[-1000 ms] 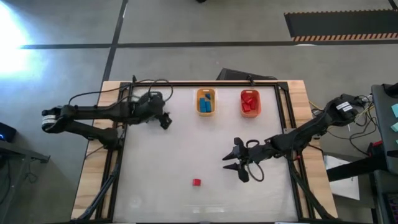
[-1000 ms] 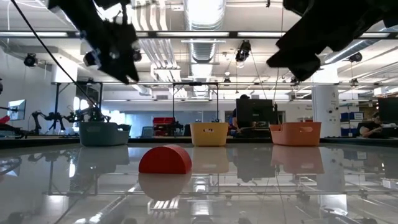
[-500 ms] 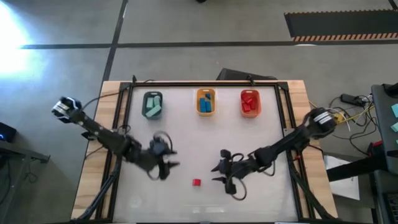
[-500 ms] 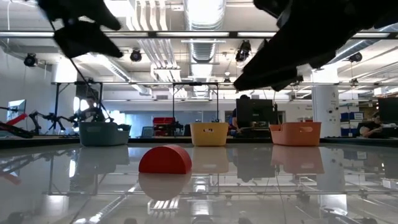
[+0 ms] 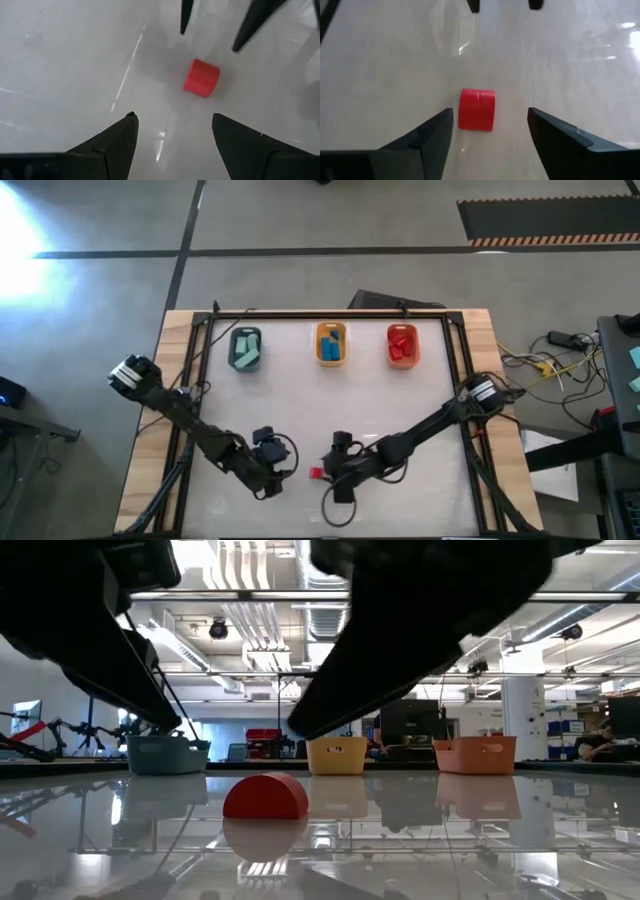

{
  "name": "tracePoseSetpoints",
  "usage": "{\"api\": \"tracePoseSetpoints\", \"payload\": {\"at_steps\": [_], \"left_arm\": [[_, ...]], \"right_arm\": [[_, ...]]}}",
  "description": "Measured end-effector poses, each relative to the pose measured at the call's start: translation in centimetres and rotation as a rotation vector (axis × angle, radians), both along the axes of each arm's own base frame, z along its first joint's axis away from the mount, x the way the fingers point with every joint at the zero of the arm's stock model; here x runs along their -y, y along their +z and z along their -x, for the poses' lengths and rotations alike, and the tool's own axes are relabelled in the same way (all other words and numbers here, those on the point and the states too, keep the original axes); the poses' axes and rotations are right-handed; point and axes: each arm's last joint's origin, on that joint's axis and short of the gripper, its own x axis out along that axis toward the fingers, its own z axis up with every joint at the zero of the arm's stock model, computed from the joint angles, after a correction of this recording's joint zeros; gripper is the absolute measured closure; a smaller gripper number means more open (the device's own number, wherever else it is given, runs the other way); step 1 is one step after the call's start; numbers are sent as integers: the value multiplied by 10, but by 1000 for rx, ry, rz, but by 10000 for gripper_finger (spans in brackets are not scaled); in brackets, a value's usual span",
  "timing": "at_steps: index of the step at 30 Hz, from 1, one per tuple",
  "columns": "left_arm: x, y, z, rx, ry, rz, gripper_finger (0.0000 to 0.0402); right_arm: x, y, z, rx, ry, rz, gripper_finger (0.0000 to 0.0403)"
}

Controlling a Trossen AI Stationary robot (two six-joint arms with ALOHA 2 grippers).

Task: Sort & place blocks by color
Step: Put the red block into the orange bin

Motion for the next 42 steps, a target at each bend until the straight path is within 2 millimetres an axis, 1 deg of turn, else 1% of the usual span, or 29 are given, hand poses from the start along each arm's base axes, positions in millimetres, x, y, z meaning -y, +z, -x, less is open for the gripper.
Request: {"api": "tracePoseSetpoints", "payload": {"at_steps": [3,5,8,11,13,15,20,21,25,29,33,37,42], "left_arm": [[-1,-4,-1,-7,7,-5,164],[-2,-4,-1,-5,8,-9,164],[-3,0,0,13,18,-11,164],[-3,3,0,23,20,-8,164],[-3,4,0,23,13,-18,164],[-3,4,-1,26,2,-31,164],[-5,6,-1,28,-25,-66,164],[-5,7,-1,31,-34,-74,164],[-8,20,2,66,-76,-105,164],[-15,36,7,117,-90,-151,164],[-22,56,14,191,-88,-213,164],[-30,73,21,259,-60,-279,164],[-38,87,29,312,-9,-314,164]], "right_arm": [[-4,-3,-9,-32,-16,9,142],[-8,-7,-15,-43,-12,9,138],[-10,-17,-22,-58,-32,-2,139],[-6,-28,-26,-83,-71,-16,151],[-3,-32,-28,-89,-82,-19,167],[-1,-35,-29,-92,-86,-16,192],[2,-34,-31,-104,-60,-17,284],[3,-32,-30,-101,-52,-9,285],[4,-18,-25,-113,-6,13,285],[7,10,-18,-103,7,8,285],[16,37,-4,-144,3,32,285],[32,66,12,-188,-15,64,285],[60,97,36,-243,-67,131,285]]}}
